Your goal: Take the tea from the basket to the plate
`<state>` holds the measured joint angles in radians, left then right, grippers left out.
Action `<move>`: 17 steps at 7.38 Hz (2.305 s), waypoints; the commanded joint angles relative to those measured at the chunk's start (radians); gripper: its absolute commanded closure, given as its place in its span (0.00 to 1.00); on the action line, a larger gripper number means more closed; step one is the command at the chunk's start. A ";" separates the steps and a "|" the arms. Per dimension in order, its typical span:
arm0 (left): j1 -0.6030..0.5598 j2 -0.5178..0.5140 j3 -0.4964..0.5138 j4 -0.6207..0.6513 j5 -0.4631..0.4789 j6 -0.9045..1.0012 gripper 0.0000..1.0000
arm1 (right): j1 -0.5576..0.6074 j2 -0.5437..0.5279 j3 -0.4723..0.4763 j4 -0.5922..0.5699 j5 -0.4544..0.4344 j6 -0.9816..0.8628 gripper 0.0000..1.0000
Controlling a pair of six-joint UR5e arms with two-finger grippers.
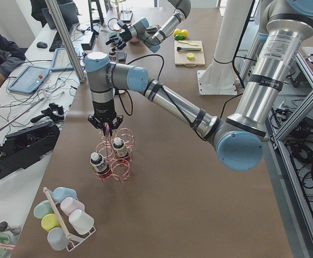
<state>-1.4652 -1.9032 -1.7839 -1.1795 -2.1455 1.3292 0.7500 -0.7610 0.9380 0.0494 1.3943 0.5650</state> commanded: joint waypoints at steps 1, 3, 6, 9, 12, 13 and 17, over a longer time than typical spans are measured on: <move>0.029 0.001 0.040 -0.037 0.001 -0.004 1.00 | 0.032 -0.035 0.257 -0.256 0.081 0.001 0.00; 0.032 0.003 0.038 -0.035 0.001 -0.005 1.00 | 0.043 -0.177 0.544 -0.480 0.104 0.006 0.00; 0.032 0.012 0.026 -0.032 -0.001 -0.019 1.00 | 0.164 -0.495 0.870 -0.891 0.152 -0.005 0.00; 0.032 0.013 -0.026 -0.026 -0.011 -0.080 1.00 | 0.280 -0.562 0.860 -1.241 0.134 0.004 0.00; 0.035 0.044 -0.072 -0.022 -0.051 -0.096 1.00 | 0.472 -0.583 0.890 -1.669 0.447 -0.008 0.00; 0.037 0.053 -0.075 -0.022 -0.053 -0.096 1.00 | 0.527 -0.613 0.869 -1.697 0.492 -0.013 0.00; 0.040 0.050 -0.054 -0.028 -0.043 -0.091 1.00 | 0.791 -0.742 0.736 -1.711 0.828 -0.238 0.00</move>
<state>-1.4257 -1.8501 -1.8453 -1.2035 -2.1924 1.2343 1.4447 -1.4508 1.7323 -1.6602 2.1366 0.5081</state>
